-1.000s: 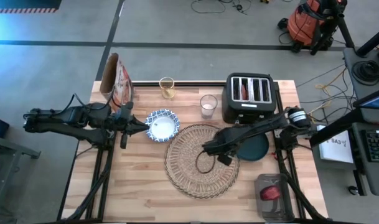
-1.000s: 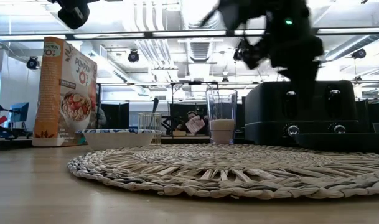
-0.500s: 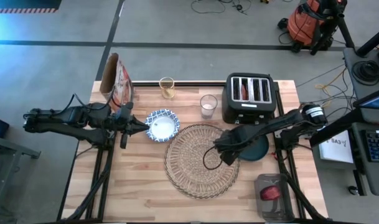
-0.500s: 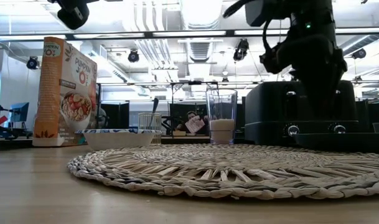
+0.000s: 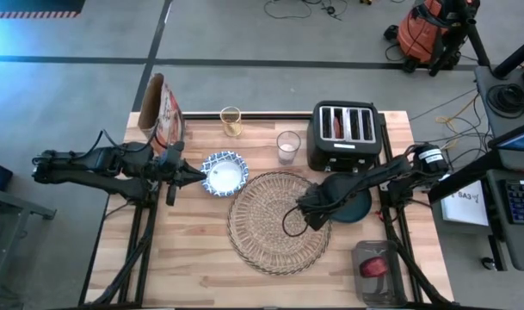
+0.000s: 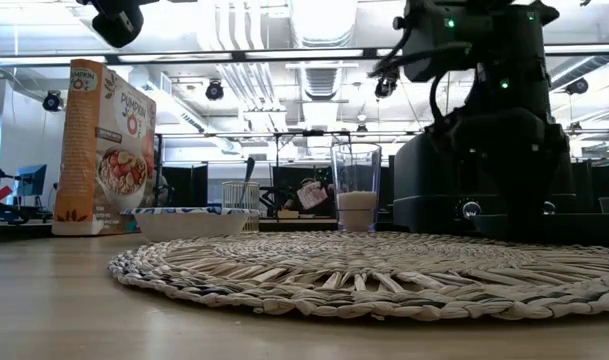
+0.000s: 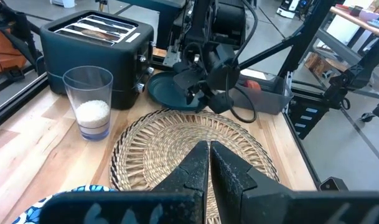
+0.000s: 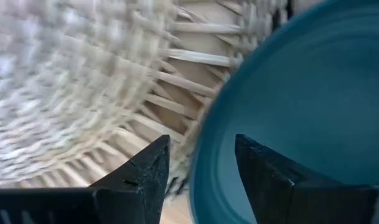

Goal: Arrange a breakfast setting
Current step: Put the black plate on the brown table mat

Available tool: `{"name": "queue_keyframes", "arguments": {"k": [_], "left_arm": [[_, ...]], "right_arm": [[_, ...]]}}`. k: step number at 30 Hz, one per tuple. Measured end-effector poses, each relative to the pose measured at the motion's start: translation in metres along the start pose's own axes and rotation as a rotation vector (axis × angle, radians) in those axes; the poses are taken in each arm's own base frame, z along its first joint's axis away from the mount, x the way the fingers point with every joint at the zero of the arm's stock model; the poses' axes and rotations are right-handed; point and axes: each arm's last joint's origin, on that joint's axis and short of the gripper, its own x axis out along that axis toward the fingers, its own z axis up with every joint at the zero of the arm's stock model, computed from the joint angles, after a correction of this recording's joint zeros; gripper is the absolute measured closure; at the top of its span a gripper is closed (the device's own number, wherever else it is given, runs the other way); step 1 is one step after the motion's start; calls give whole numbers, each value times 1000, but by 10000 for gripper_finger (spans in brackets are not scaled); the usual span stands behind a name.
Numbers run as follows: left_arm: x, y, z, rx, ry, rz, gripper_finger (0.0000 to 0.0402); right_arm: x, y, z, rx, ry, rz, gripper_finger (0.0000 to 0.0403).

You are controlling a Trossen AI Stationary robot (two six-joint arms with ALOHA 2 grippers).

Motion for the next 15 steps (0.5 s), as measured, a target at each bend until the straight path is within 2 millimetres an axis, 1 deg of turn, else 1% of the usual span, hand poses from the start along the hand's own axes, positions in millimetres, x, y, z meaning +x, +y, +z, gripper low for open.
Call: {"name": "queue_keyframes", "arguments": {"k": [7, 15], "left_arm": [[0, 0, 0, 0, 0, 0, 402], [0, 0, 0, 0, -1, 0, 402]], "right_arm": [[10, -7, -4, 26, 4, -40, 279], [12, -8, -5, 28, 7, -46, 353]]}}
